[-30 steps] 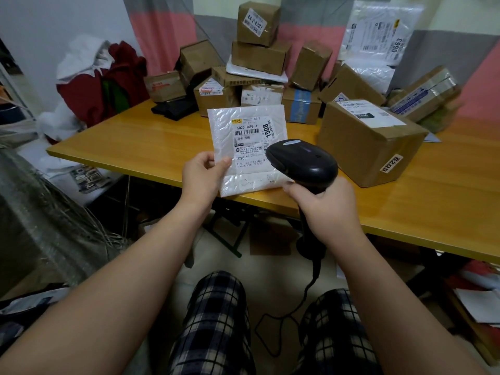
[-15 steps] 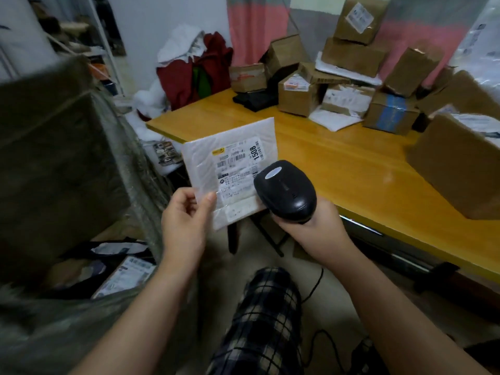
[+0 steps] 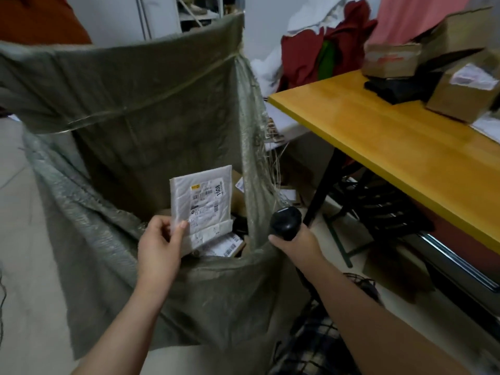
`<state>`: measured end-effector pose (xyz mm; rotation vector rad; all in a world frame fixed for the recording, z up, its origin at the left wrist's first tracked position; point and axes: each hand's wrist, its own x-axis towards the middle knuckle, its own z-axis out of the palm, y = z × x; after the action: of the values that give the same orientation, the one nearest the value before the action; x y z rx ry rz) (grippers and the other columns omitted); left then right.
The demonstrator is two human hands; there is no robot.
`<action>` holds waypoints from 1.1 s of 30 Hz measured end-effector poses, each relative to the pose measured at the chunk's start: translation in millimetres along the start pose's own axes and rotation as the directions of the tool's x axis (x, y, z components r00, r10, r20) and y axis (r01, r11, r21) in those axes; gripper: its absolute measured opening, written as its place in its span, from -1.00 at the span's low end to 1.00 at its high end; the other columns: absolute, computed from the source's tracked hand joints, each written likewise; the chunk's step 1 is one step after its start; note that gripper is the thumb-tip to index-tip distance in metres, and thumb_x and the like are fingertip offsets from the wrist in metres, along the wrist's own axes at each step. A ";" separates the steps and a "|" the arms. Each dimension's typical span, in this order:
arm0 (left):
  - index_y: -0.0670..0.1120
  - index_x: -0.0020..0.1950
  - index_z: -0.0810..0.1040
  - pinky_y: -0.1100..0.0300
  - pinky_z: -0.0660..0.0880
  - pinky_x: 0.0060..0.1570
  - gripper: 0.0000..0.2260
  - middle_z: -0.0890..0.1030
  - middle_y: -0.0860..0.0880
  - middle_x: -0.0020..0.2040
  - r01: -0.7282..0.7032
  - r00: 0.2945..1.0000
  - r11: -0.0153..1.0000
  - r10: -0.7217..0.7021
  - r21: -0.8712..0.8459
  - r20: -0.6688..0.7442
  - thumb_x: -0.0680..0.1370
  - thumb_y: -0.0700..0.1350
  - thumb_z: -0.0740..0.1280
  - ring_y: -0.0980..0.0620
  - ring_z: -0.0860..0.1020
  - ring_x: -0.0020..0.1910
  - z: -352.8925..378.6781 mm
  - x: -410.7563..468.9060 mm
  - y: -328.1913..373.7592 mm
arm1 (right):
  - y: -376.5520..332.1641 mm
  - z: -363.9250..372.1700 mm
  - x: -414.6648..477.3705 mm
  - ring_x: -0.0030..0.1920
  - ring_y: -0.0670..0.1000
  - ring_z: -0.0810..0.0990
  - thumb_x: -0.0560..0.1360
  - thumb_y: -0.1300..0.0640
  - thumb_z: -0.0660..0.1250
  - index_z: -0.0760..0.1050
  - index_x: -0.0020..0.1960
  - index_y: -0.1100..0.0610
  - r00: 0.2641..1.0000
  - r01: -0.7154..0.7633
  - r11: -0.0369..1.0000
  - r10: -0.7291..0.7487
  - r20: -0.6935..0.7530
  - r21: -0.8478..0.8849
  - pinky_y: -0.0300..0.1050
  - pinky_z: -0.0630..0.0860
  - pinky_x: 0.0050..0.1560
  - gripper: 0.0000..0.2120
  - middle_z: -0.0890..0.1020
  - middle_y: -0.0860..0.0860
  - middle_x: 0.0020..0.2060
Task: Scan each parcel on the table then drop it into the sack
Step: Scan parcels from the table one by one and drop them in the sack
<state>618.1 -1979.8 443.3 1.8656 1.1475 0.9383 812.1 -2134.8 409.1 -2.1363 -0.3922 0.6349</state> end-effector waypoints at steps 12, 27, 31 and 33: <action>-0.11 -0.16 0.47 0.18 0.33 -0.30 -0.87 0.52 0.05 -0.28 0.091 0.987 0.992 -0.101 0.086 0.124 0.54 -0.14 0.37 0.05 0.49 -0.27 31.1 24.7 -10.9 | -3.9 1.0 4.2 -0.07 0.07 0.56 0.43 0.34 0.39 0.41 0.28 0.19 0.980 0.058 0.998 -0.051 -0.193 0.029 -0.14 0.49 -0.12 -0.55 0.56 0.03 -0.14; -0.16 0.16 0.52 0.13 0.45 -0.09 -0.65 0.62 -0.15 0.07 -0.285 0.717 0.863 -0.097 0.417 0.691 0.53 0.07 0.38 -0.13 0.58 0.02 103.7 25.6 80.3 | 15.5 -107.7 -82.2 -0.33 -0.21 0.45 0.41 0.38 0.40 0.42 -0.09 0.08 0.887 0.213 0.972 -0.147 -0.438 0.104 -0.46 0.35 -0.39 -0.74 0.48 -0.13 -0.30; -0.15 0.24 0.51 0.03 0.50 0.07 -0.65 0.63 -0.15 0.10 -0.343 0.766 0.865 0.030 0.368 0.642 0.56 0.05 0.32 -0.14 0.57 0.10 101.7 12.7 93.7 | 20.7 -109.7 -87.3 -0.21 -0.06 0.51 0.45 0.30 0.37 0.30 -0.12 -0.08 0.927 0.188 0.981 -0.162 -0.338 0.047 -0.10 0.47 -0.15 -0.66 0.50 -0.16 -0.25; -0.12 0.21 0.53 0.04 0.50 0.05 -0.72 0.65 -0.14 0.06 -0.369 0.795 0.881 0.134 0.296 0.592 0.58 0.01 0.31 -0.14 0.57 0.08 97.9 3.9 107.8 | 27.6 -111.7 -90.2 -0.17 -0.05 0.52 0.46 0.25 0.38 0.29 0.00 -0.08 0.939 0.172 0.985 -0.155 -0.306 0.029 -0.04 0.50 -0.08 -0.66 0.49 -0.21 -0.22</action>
<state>744.9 -2032.0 492.6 2.4587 0.7574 0.2348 802.8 -2267.0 470.8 -2.0799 -0.3728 0.2148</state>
